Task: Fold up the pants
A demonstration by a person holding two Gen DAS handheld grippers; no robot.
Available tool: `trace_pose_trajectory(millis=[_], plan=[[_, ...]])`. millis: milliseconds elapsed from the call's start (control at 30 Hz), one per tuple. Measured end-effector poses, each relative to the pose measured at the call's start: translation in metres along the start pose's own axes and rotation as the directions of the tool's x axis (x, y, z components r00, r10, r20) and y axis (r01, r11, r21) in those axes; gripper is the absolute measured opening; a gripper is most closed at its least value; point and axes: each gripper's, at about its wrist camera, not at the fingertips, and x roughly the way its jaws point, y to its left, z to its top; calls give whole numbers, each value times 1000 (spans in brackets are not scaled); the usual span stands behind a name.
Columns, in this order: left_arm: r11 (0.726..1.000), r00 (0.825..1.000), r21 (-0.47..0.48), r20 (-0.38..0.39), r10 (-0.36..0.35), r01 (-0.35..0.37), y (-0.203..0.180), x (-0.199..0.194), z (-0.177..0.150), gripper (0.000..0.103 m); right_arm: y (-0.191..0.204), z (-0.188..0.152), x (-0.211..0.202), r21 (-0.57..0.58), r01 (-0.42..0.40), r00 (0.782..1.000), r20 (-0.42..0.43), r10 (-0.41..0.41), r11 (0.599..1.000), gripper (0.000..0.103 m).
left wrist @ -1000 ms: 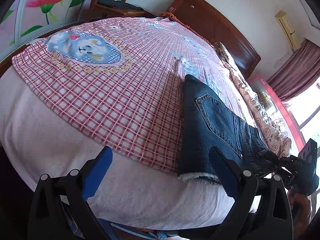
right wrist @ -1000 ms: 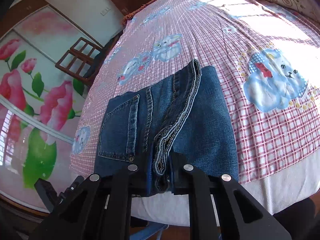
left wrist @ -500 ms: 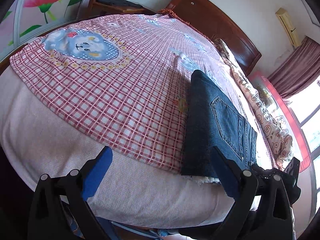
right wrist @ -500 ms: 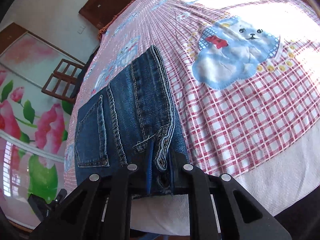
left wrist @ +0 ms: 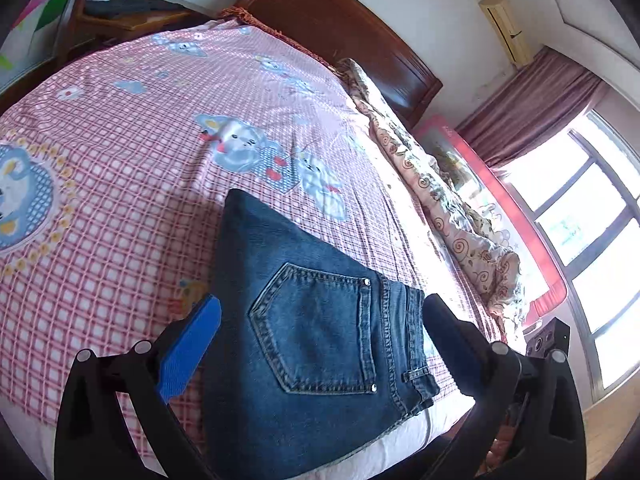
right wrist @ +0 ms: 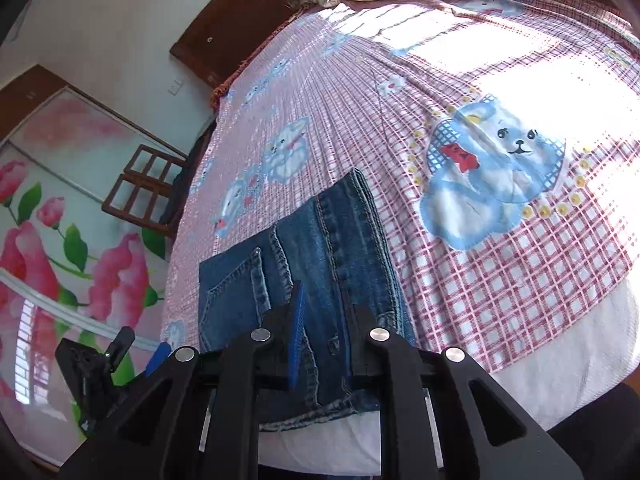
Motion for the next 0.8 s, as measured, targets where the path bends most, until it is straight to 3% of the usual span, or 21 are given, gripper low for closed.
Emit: trace_pose_trajectory(millis=[167, 400, 533, 600, 667, 800], plan=[[999, 997, 28, -64, 49, -47, -9, 57, 28, 101, 19, 22, 38, 31, -106, 993, -41, 107, 994, 14], [996, 989, 69, -128, 70, -61, -13, 98, 40, 101, 6, 37, 63, 121, -188, 979, -59, 196, 975, 14], [995, 973, 18, -209, 99, -98, 9, 124, 38, 101, -25, 34, 88, 201, -85, 986, -125, 112, 976, 14], [993, 965, 41, -235, 116, -109, 11, 134, 34, 101, -45, 30, 94, 281, -128, 981, -108, 164, 951, 11], [990, 962, 64, -235, 136, -125, 9, 138, 31, 101, -51, 27, 94, 302, -115, 983, -101, 151, 946, 0], [986, 962, 100, -228, 153, -133, 7, 138, 26, 101, -51, 25, 93, 310, -123, 982, -102, 162, 943, 0]])
